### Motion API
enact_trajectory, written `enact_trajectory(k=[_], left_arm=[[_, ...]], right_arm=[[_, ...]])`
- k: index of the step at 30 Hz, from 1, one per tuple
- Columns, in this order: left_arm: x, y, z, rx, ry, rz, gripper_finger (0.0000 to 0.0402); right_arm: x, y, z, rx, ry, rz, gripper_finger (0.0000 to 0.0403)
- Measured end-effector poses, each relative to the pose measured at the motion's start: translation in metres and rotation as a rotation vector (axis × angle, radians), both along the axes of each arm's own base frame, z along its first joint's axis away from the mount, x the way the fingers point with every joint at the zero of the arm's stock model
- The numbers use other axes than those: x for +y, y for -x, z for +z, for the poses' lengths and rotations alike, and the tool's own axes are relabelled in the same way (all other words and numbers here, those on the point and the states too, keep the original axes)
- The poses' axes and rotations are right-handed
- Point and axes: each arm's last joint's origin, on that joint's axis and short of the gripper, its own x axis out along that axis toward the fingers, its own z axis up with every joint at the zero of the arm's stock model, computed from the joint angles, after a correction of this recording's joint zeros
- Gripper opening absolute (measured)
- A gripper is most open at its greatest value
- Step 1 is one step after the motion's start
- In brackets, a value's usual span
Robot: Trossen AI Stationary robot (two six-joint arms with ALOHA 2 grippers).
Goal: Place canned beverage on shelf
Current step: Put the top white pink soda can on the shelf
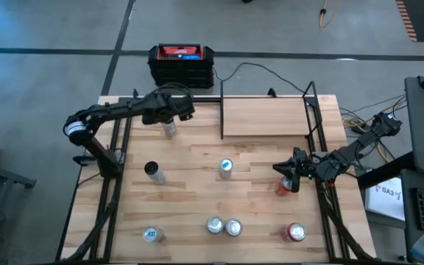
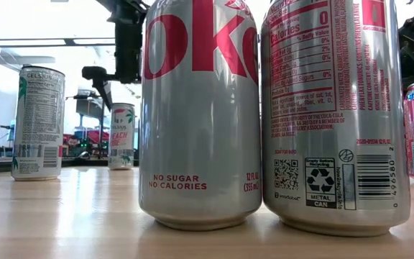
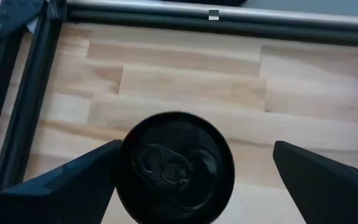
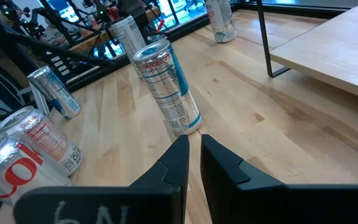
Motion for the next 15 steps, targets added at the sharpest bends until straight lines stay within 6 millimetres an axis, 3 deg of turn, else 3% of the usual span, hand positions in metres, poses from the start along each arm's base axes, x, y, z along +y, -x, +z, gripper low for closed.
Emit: enact_trajectory(k=[7, 15], left_arm=[[-0.024, 0.012, -0.01, -0.026, -0.121, -0.013, 0.0398], [-0.035, 0.025, -0.043, -0.099, -0.187, -0.013, 0.0398]], right_arm=[[0.0, 0.0, 0.0, 0.0, 0.0, 0.0, 0.0029], [0.0, 0.0, 0.0, 0.0, 0.0, 0.0, 0.0029]])
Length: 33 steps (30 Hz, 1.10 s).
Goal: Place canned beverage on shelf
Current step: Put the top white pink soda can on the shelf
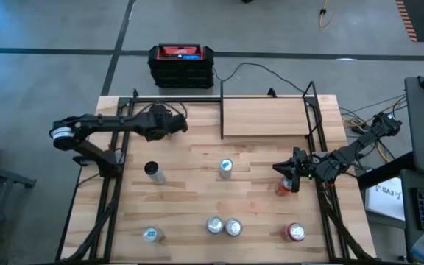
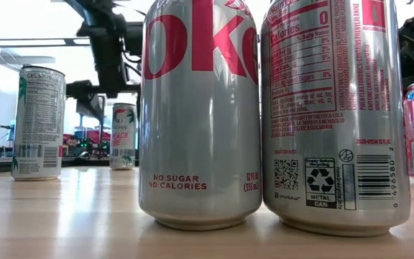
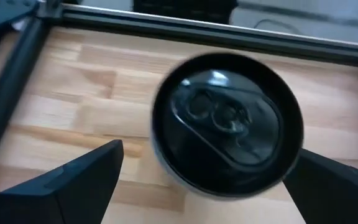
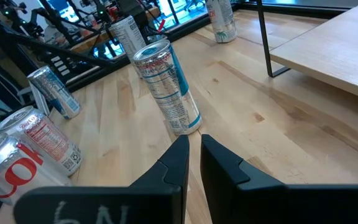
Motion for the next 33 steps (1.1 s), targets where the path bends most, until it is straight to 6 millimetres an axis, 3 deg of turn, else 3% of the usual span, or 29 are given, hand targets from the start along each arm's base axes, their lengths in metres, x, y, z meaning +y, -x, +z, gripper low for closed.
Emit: enact_trajectory(k=[11, 16, 24, 33], left_arm=[[-0.0003, 0.0025, -0.0054, 0.071, -0.08, -0.141, 0.039], [0.0005, 0.0009, -0.0073, 0.102, -0.091, -0.162, 0.0344], [0.0005, 0.0022, -0.0116, 0.111, -0.113, -0.149, 0.0232], [-0.0032, 0.0032, -0.009, 0.091, -0.109, -0.165, 0.0232]], right_arm=[[0.0, 0.0, 0.0001, 0.0, 0.0, 0.0, 0.0029], [0.0, 0.0, 0.0001, 0.0, 0.0, 0.0, 0.0029], [0.0, 0.0, 0.0001, 0.0, 0.0, 0.0, 0.0029], [0.0, 0.0, 0.0, 0.0, 0.0, 0.0, 0.0029]])
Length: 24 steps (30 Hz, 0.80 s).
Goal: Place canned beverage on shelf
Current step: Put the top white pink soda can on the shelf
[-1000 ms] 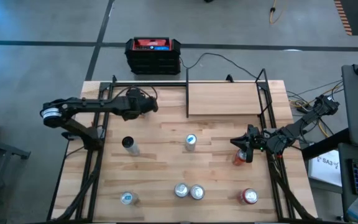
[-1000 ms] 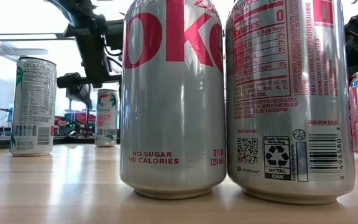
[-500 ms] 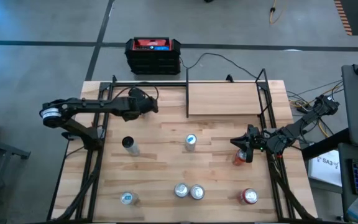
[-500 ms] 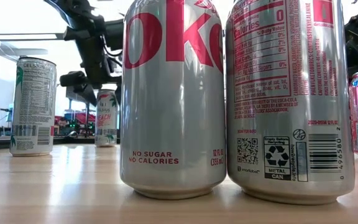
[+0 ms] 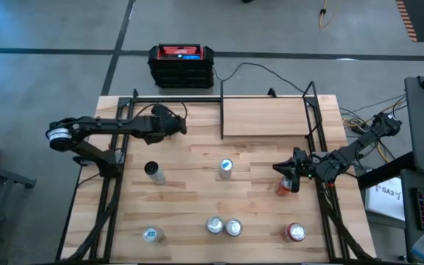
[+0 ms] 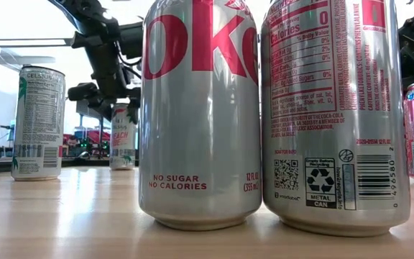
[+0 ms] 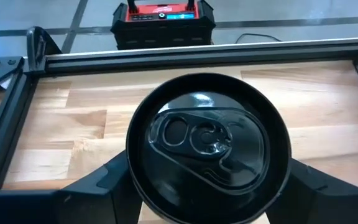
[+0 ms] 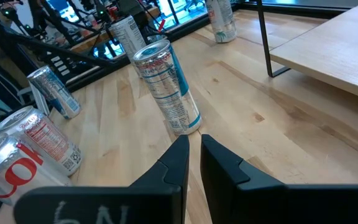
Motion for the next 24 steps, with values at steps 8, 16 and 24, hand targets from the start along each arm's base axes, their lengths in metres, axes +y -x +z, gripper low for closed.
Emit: enact_trajectory(k=[8, 16, 24], left_arm=[[-0.005, 0.006, 0.015, -0.055, 0.052, -0.08, 0.0232], [-0.008, 0.007, 0.044, -0.061, 0.011, -0.149, 0.0232], [-0.004, -0.021, 0.094, 0.035, 0.057, -0.264, 0.0232]], right_arm=[[0.0, 0.0, 0.0, 0.0, 0.0, 0.0, 0.0029], [0.0, 0.0, 0.0, 0.0, 0.0, 0.0, 0.0029], [0.0, 0.0, 0.0, 0.0, 0.0, 0.0, 0.0029]])
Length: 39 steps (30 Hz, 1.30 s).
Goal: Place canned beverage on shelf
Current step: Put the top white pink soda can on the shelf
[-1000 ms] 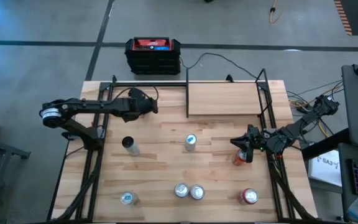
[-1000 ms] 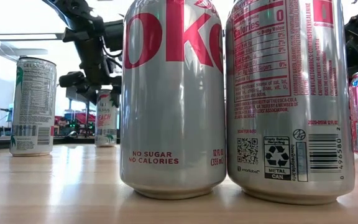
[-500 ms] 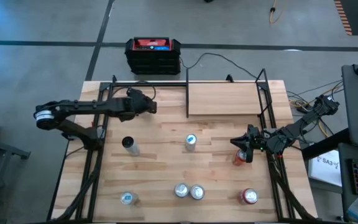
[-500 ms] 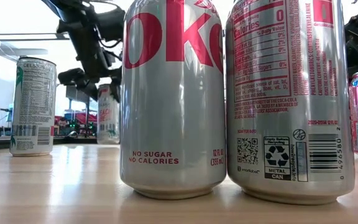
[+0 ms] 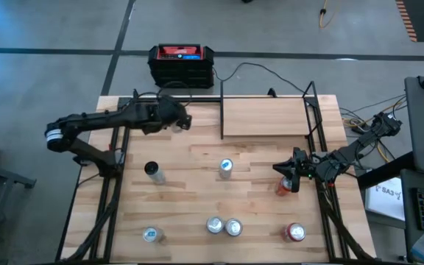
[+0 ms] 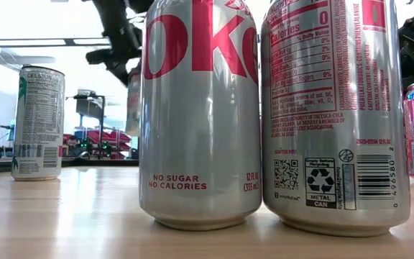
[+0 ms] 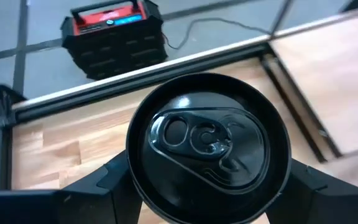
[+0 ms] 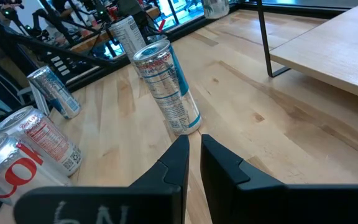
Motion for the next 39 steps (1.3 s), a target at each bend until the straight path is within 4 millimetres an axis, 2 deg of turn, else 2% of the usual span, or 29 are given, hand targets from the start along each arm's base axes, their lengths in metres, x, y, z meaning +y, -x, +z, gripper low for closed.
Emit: enact_trajectory(k=[5, 12, 20, 30, 39], left_arm=[[0.003, -0.019, 0.028, 0.055, 0.031, -0.032, 0.0232], [0.003, -0.04, 0.06, 0.045, 0.013, -0.079, 0.0232], [0.003, -0.06, 0.083, 0.043, 0.031, -0.138, 0.0232], [-0.012, -0.083, 0.113, -0.018, -0.02, -0.251, 0.0232], [-0.023, -0.121, 0.119, -0.036, -0.03, -0.401, 0.0232]], right_arm=[[0.0, 0.0, 0.0, 0.0, 0.0, 0.0, 0.0029], [0.0, 0.0, 0.0, 0.0, 0.0, 0.0, 0.0029], [0.0, 0.0, 0.0, 0.0, 0.0, 0.0, 0.0029], [0.0, 0.0, 0.0, 0.0, 0.0, 0.0, 0.0029], [0.0, 0.0, 0.0, 0.0, 0.0, 0.0, 0.0029]])
